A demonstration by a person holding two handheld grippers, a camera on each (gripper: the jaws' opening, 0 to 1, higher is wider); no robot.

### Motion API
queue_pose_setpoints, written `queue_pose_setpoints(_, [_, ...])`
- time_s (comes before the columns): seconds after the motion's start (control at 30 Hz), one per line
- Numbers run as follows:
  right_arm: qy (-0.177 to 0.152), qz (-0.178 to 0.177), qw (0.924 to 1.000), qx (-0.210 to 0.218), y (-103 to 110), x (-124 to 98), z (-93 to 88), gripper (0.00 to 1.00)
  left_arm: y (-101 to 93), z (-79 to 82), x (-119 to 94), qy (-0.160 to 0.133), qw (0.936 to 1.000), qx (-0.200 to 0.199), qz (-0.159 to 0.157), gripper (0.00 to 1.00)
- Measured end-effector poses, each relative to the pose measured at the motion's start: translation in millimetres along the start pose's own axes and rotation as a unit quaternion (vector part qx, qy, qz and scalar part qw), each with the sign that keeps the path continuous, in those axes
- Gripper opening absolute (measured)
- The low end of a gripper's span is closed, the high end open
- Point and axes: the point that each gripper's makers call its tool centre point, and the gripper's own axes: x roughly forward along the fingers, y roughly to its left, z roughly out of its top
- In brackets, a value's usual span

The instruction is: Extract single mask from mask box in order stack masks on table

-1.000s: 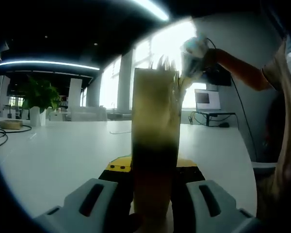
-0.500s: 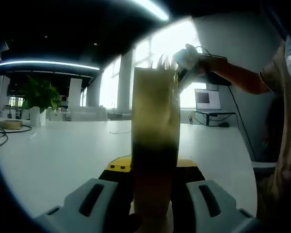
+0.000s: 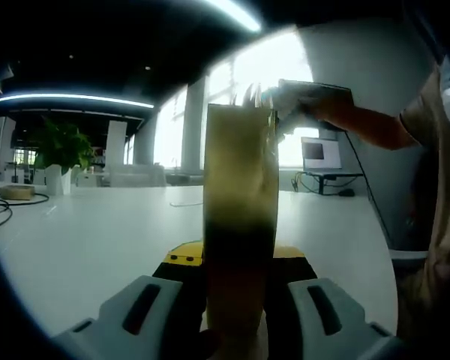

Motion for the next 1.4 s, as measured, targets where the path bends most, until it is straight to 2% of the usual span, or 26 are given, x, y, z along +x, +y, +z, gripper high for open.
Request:
queue_pose_setpoints(0.07, [-0.005, 0.015, 0.9999, 0.005, 8.7, -1.5, 0.0, 0.00, -0.1, 0.0, 0.0, 0.000, 1.0000, 0.000, 0.000, 0.19])
queue_pose_setpoints(0.2, [-0.009, 0.022, 0.9997, -0.005, 15.9, -7.2, 0.2, 0.00, -0.5, -0.1, 0.2, 0.000, 1.0000, 0.000, 0.000, 0.19])
queue_pose_setpoints(0.4, [-0.024, 0.047, 0.9985, -0.012, 41.8, -18.8, 4.8, 0.00, -0.2, -0.3, 0.3, 0.000, 1.0000, 0.000, 0.000, 0.19])
queue_pose_setpoints(0.67, [-0.034, 0.042, 0.9978, -0.039, 64.8, -27.0, 9.5, 0.00, -0.2, -0.4, 0.2, 0.000, 1.0000, 0.001, 0.000, 0.19])
queue_pose_setpoints(1.1, [-0.046, 0.044, 0.9975, -0.031, 90.2, -31.6, 7.9, 0.00, 0.2, -0.6, -0.4, 0.001, 1.0000, 0.001, 0.000, 0.19])
queue_pose_setpoints(1.4, [-0.053, 0.033, 0.9978, -0.023, 102.6, -35.3, 5.1, 0.00, 1.0, -0.9, -0.9, 0.001, 1.0000, 0.002, 0.001, 0.19])
